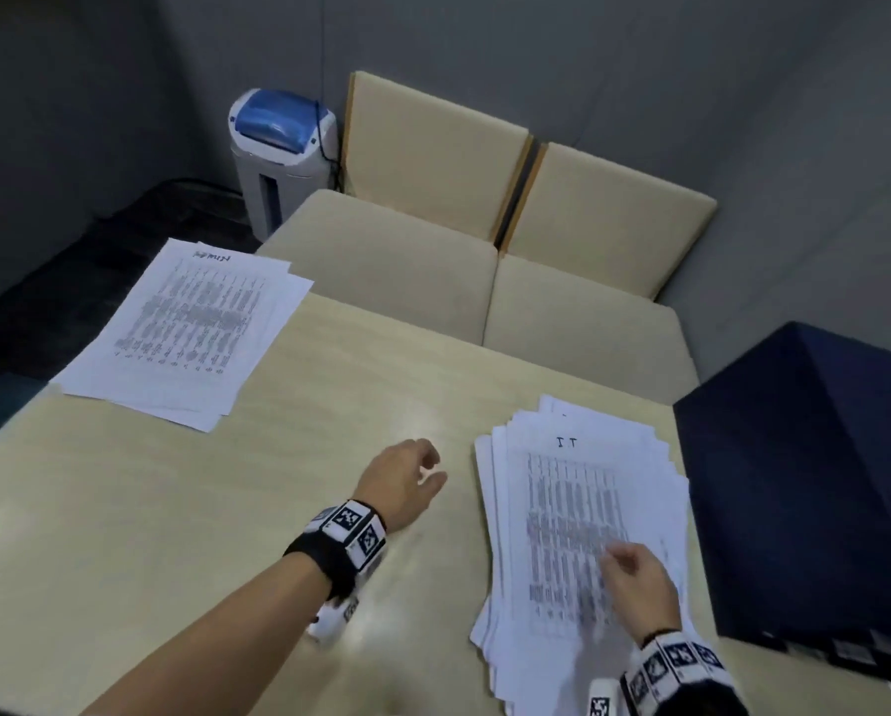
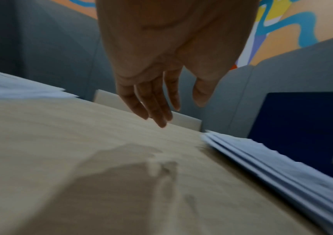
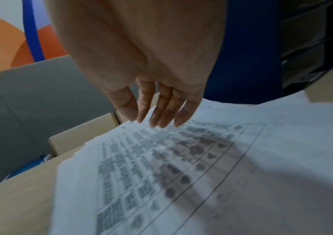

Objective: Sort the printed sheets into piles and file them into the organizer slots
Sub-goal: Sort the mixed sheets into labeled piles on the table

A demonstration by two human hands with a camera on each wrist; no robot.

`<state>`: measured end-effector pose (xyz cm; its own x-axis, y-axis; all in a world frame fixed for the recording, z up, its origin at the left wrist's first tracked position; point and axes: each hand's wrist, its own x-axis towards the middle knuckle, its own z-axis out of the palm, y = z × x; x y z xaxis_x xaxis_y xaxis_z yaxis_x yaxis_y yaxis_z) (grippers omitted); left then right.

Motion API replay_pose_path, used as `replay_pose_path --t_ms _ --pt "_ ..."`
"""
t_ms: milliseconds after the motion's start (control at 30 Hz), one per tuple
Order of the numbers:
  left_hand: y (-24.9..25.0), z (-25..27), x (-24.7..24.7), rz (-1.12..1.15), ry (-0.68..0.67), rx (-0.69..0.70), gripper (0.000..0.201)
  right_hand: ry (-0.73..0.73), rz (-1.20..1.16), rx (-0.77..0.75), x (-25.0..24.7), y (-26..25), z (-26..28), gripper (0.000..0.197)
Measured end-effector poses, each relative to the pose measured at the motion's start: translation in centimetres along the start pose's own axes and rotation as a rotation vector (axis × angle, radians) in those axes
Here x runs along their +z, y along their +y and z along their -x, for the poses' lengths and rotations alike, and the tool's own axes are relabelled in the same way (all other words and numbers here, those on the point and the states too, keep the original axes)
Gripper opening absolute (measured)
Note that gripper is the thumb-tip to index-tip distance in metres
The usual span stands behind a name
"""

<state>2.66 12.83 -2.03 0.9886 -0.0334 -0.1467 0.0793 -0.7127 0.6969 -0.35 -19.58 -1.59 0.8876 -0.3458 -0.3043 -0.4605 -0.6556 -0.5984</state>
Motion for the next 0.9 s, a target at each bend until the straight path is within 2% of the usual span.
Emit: replay_pose_path --t_ms 100,233,367,500,667,833,900 --pt "4.4 0.5 4.3 0.058 -0.059 0.011 0.026 0.019 0.113 0.105 -1.9 1.7 -1.9 0.037" --pt "7.3 0.9 8.5 0.057 -0.069 -0.131 0.045 -0.055 0.14 0.109 -3.7 3.3 -4.2 0.049" --pt "8.3 1.6 11.1 0.049 -0.02 -0.22 0.043 -0.079 0.08 0.085 -4.1 4.5 -5.7 0.041" --pt "9.0 2.3 12.4 0.114 0.063 -0.303 0.035 -0.09 -0.014 0.086 -4.3 5.1 -6.0 0.045" --pt "9.8 2.4 12.6 0.155 0.19 -0.371 0.014 -0.061 -0.134 0.014 -5.2 6.0 -6.3 0.022" --pt "10.1 2.0 12.5 0.138 0.187 -0.416 0.02 -0.046 -0.189 -0.095 -6.5 7.2 -6.4 0.005" --pt "10.1 1.8 12.3 0.105 0.195 -0.429 0.02 -0.012 -0.252 -0.094 -6.9 7.9 -6.4 0.007"
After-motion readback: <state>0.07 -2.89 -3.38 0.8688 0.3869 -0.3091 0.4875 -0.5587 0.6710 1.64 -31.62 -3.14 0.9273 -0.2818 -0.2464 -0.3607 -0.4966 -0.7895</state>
